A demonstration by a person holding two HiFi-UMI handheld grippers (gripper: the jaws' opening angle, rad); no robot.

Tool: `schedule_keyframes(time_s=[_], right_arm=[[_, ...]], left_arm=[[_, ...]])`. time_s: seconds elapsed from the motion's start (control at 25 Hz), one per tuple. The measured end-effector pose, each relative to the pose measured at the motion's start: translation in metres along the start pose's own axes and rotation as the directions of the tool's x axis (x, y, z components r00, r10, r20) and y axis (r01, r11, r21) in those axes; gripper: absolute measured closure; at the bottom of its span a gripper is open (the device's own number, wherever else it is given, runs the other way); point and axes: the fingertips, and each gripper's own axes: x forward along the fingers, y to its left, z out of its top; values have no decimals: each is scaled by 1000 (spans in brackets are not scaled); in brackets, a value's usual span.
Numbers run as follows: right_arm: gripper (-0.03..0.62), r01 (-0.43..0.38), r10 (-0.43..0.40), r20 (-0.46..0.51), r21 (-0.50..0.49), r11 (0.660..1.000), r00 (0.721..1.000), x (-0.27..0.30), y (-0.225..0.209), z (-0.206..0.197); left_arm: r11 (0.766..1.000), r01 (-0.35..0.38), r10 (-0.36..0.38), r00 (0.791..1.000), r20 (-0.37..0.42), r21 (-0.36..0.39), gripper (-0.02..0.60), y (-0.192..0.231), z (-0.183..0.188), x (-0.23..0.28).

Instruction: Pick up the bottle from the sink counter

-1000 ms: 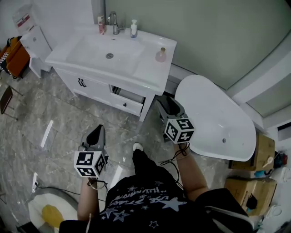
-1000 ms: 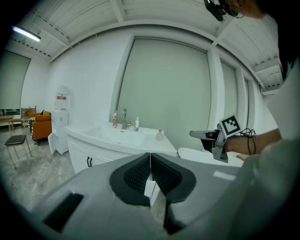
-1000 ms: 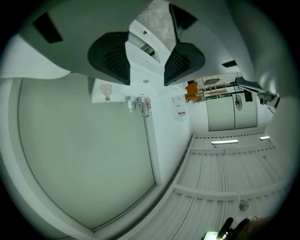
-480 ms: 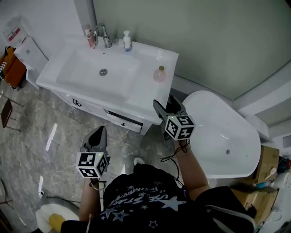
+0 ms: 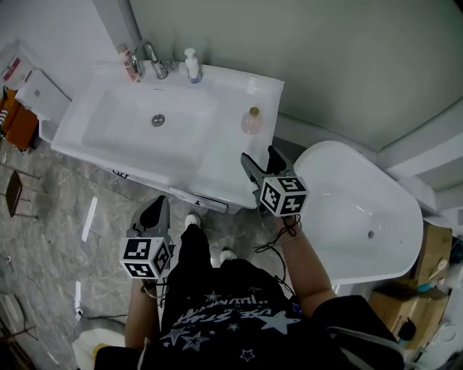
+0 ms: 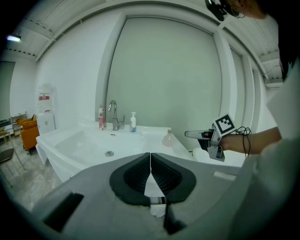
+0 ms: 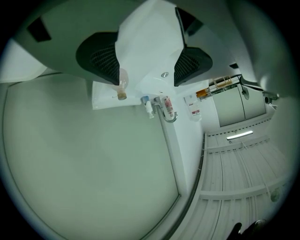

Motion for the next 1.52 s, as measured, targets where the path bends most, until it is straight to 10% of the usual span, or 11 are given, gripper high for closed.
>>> schedule_keyframes(time_s=[0.48, 1.04, 1.52], right_arm=[[243, 137, -138, -38, -28, 990, 990, 67, -32, 8], [258, 357, -363, -130, -71, 932, 923, 136, -84, 3], [421, 425, -438, -104, -126, 896, 893, 155, -101, 5]], left_arm=[[981, 180, -179, 984, -20, 67, 561, 36, 44, 121], [901, 426, -415, 901, -131, 82, 561, 54, 71, 244], [868, 488, -468, 865, -183, 86, 561, 52, 73, 284]])
